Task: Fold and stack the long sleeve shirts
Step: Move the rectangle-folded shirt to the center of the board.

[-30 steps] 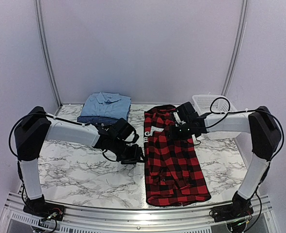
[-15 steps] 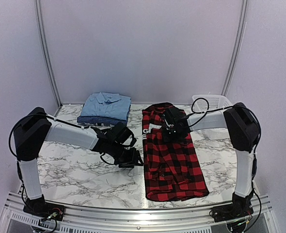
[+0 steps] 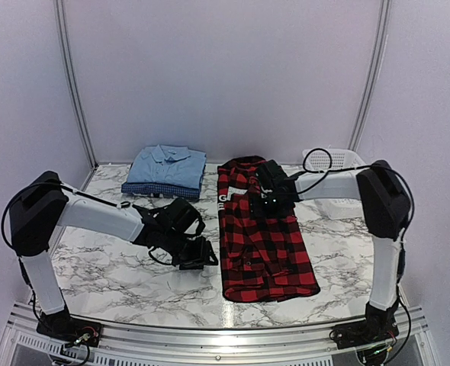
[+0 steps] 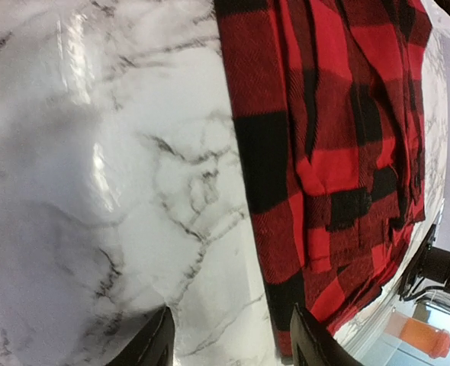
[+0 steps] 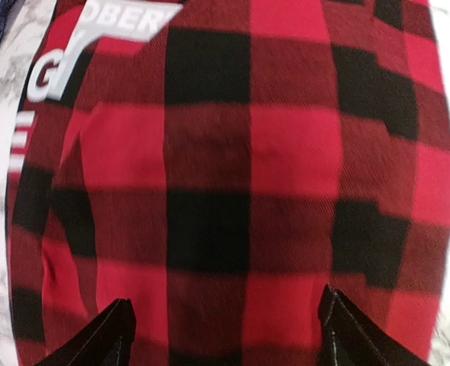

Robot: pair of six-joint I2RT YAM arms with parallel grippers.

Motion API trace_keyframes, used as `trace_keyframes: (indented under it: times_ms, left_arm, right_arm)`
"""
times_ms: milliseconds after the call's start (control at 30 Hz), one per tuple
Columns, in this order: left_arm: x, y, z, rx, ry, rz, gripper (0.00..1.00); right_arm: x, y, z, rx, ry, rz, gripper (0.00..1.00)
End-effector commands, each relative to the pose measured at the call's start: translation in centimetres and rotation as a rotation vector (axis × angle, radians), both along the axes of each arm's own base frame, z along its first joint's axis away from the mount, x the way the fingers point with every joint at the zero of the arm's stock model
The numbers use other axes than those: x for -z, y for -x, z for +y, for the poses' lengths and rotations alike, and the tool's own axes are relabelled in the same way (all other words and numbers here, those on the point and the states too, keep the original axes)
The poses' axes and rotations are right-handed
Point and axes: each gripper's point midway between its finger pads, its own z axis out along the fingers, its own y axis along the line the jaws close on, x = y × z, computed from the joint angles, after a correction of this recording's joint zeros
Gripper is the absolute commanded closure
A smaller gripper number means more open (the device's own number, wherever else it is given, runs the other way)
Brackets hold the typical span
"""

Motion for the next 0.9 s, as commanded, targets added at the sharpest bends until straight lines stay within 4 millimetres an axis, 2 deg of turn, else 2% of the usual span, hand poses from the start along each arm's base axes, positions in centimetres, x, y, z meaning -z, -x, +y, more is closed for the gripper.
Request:
trace_keyframes:
  times_ms: [0, 67, 133, 233, 400, 467, 533, 600, 667, 867]
  left_arm:
    - [-0.3, 2.9, -0.5, -0.065, 0.027, 0.028, 0.48]
    - [-0.2, 3.7, -0.7, -0.098, 0.03, 0.025, 0.49]
    - [-0.5, 4.5, -1.9, -0.113, 0.093, 0.032, 0.51]
    - [0.1, 6.1, -3.1, -0.124, 0.095, 0.051, 0.56]
    - [2.0, 8.1, -4.1, -0.174, 0.087, 0.094, 0.63]
    - [2.0, 8.3, -4.7, -0.181, 0.088, 0.089, 0.66]
    - [2.0, 8.2, -4.9, -0.201, 0.082, 0.082, 0.75]
    - [2.6, 8.2, -4.3, -0.238, 0.059, 0.091, 0.91]
    - [3.1, 8.2, -3.3, -0.264, 0.029, 0.091, 0.98]
    - [4.4, 9.4, 0.6, -0.26, -0.078, 0.086, 1.0]
  right_arm:
    - [-5.4, 5.2, -2.0, -0.005, -0.067, -0.016, 0.2]
    - [-5.4, 8.0, -3.5, 0.001, -0.08, 0.002, 0.2]
    - [-5.1, 10.3, -5.1, 0.017, -0.088, 0.016, 0.2]
    - [-4.8, 13.1, -7.1, 0.035, -0.096, 0.027, 0.2]
    - [-3.2, 16.2, -9.0, 0.042, -0.097, 0.065, 0.2]
    - [-2.7, 17.0, -9.5, 0.049, -0.101, 0.072, 0.2]
    - [-2.2, 17.8, -10.1, 0.055, -0.096, 0.083, 0.2]
    - [-1.6, 18.8, -10.7, 0.057, -0.094, 0.101, 0.2]
    - [-1.1, 19.6, -10.9, 0.052, -0.099, 0.12, 0.21]
    - [-0.8, 22.1, -10.6, 0.03, -0.181, 0.16, 0.21]
